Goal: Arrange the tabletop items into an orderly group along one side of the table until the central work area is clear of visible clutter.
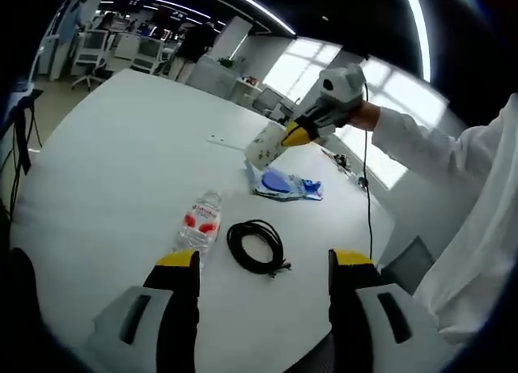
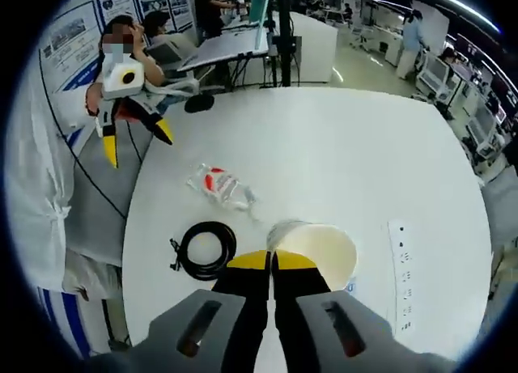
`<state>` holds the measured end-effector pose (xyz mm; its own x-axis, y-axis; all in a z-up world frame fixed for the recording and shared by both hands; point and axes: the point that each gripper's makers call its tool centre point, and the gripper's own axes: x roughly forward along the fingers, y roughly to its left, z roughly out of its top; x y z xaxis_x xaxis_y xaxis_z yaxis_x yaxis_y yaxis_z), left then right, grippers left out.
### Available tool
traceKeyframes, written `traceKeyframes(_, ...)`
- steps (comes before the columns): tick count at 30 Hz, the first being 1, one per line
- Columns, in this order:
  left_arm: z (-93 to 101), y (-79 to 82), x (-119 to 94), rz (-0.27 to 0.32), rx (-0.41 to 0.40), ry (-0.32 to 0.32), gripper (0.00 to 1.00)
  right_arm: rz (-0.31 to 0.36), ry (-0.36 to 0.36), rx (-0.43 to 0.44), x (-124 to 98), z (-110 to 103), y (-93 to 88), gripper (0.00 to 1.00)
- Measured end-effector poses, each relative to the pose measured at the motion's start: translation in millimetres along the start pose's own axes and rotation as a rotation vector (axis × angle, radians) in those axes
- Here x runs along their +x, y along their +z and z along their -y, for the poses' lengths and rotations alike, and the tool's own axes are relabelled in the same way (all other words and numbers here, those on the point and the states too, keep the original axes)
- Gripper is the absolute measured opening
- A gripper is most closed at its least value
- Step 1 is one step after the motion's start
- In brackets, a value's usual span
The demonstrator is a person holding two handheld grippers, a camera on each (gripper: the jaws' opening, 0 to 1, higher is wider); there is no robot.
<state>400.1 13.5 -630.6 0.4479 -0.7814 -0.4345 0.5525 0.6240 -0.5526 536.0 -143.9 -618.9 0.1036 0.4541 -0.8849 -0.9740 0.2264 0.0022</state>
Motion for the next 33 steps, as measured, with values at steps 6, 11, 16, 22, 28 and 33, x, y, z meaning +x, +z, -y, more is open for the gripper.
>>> traceKeyframes(6, -3.1, -0.8, 1.4, -0.001, -0.007, 0.005, 0.65, -0.061, -0.022, -0.071, 11.1, 11.5, -5.9, 0.00)
traceKeyframes(11, -5.4, -2.1, 2.8, -0.003, -0.012, 0.007, 0.65, -0.143, -0.021, -0.146, 22.5, 20.1, -18.0, 0.00)
traceKeyframes(16, -8.0, -2.9, 4.5, -0.004, -0.017, 0.011, 0.65, -0.202, -0.014, -0.213, 34.2, 24.5, -27.0, 0.00)
traceKeyframes(22, -10.3, -5.4, 6.2, -0.007, -0.027, 0.013, 0.64, -0.250, -0.004, -0.257, 44.2, 26.8, -36.1, 0.00)
traceKeyframes(28, -12.3, -6.0, 7.5, -0.007, -0.032, 0.016, 0.64, -0.269, 0.001, -0.275, 51.8, 27.9, -41.0, 0.00)
traceKeyframes(33, -12.5, -6.2, 8.3, -0.008, -0.036, 0.013, 0.64, -0.291, 0.001, -0.290, 56.7, 29.3, -44.8, 0.00)
